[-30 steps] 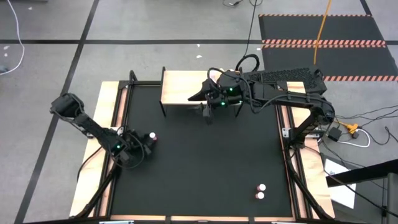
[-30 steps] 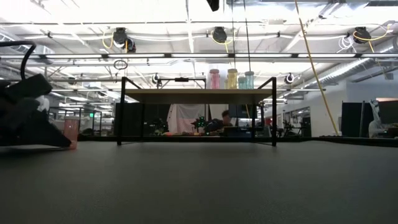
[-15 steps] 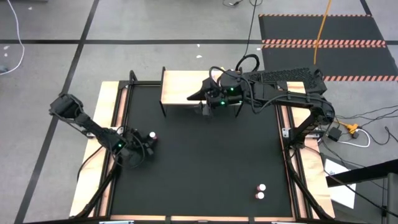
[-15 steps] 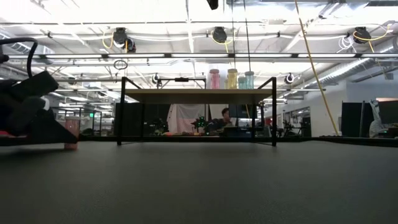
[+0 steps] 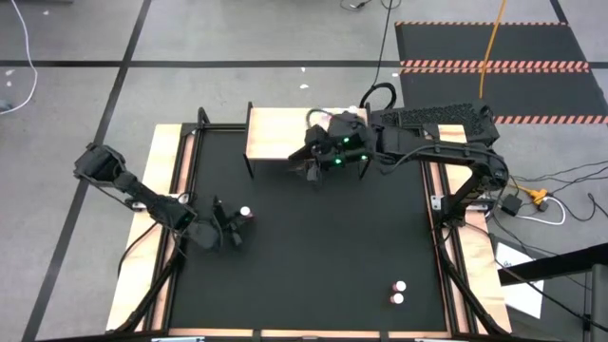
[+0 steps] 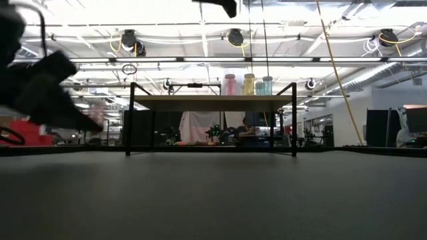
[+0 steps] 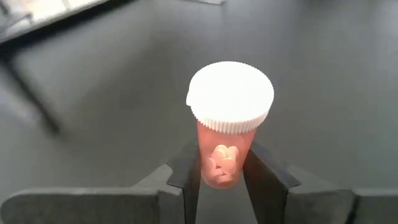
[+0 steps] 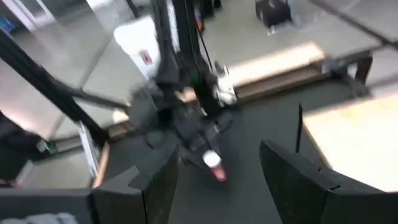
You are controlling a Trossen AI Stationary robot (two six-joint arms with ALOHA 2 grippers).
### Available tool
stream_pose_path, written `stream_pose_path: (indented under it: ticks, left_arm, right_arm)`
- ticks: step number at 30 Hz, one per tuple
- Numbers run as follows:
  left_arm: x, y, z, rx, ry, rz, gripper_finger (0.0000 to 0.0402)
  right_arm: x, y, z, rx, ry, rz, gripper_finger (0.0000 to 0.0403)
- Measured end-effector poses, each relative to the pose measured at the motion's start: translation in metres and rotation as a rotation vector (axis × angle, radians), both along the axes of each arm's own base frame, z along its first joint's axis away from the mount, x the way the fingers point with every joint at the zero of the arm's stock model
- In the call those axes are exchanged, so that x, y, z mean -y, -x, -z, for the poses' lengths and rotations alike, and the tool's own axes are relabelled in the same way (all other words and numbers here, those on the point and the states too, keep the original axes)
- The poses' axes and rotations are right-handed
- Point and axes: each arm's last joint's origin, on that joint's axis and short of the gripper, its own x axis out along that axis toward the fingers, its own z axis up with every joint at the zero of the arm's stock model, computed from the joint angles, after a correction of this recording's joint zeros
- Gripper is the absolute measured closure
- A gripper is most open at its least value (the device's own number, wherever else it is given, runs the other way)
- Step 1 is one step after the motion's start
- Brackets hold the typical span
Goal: Pick and place medicine bottles onto shelf by color
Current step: Put the top left orange pill bottle on the shelf
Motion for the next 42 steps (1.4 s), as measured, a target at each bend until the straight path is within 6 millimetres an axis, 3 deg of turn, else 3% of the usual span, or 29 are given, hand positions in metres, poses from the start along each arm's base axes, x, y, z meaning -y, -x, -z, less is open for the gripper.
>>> stream_pose_path:
  ticks: [8,12,21,33,42]
  left_arm:
    - [-0.002,-0.060,-0.062,0.062,-0.073,0.114,0.0290]
    - [-0.013,-0.085,-0.096,0.073,-0.128,0.107,0.0289]
    - [-0.033,-0.110,-0.150,-0.031,-0.199,0.181,0.0289]
    - [-0.042,-0.118,-0.184,0.030,-0.187,0.160,0.0289]
    - [-0.042,-0.118,-0.183,0.008,-0.187,0.161,0.0289]
  right_arm:
    - [-0.013,-0.025,0.033,-0.092,-0.026,-0.089,0.0175]
    - [-0.025,-0.028,0.035,-0.096,0.015,-0.130,0.0148]
    - [-0.032,-0.027,0.037,-0.111,0.294,-0.125,0.0106]
    - [-0.033,-0.028,0.035,-0.093,0.342,-0.139,0.0126]
    - [-0.029,-0.029,0.035,-0.088,0.345,-0.131,0.0175]
